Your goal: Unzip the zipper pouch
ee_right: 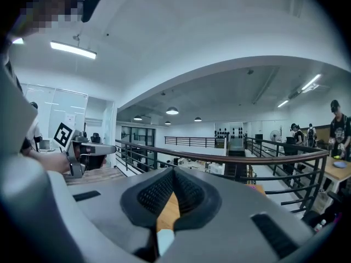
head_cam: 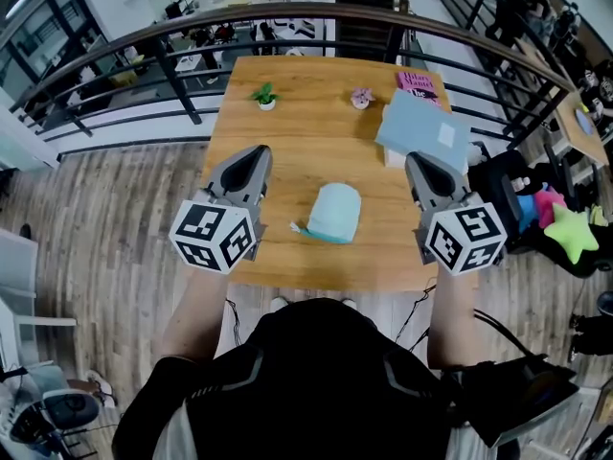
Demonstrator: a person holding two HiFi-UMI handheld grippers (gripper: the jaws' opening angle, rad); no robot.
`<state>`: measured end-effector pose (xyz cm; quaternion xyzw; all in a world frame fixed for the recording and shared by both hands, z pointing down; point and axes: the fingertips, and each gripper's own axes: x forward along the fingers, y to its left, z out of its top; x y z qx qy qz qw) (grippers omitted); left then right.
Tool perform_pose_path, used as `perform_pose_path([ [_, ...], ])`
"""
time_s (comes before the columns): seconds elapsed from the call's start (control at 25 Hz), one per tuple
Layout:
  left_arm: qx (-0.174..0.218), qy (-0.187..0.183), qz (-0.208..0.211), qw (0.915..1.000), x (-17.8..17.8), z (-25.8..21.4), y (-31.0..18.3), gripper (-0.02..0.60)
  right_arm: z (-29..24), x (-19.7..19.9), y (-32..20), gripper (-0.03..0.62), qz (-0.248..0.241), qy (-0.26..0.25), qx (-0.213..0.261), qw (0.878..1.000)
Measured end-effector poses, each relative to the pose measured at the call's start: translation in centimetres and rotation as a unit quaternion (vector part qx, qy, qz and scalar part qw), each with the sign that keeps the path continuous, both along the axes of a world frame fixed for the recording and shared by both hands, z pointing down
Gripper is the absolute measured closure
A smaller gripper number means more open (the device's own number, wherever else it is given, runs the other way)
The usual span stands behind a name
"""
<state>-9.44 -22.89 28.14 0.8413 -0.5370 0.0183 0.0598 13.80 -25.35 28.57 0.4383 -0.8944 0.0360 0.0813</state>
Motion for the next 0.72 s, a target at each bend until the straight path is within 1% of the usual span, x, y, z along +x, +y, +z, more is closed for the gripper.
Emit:
perform_pose_path([
  [0.24, -0.001, -0.009, -0.011, 0.9999, -0.33, 0.59, -0.08, 0.552, 0.16, -0.15, -0.06, 0.586, 0.003, 0.001, 0.001, 1.000],
  [0.72, 0.005, -0.013, -0.014, 0.9998, -0.32, 0.43, 0.25, 0.552, -0.12, 0.19, 0.24, 0.586, 0.015, 0.004, 0.005, 1.000],
])
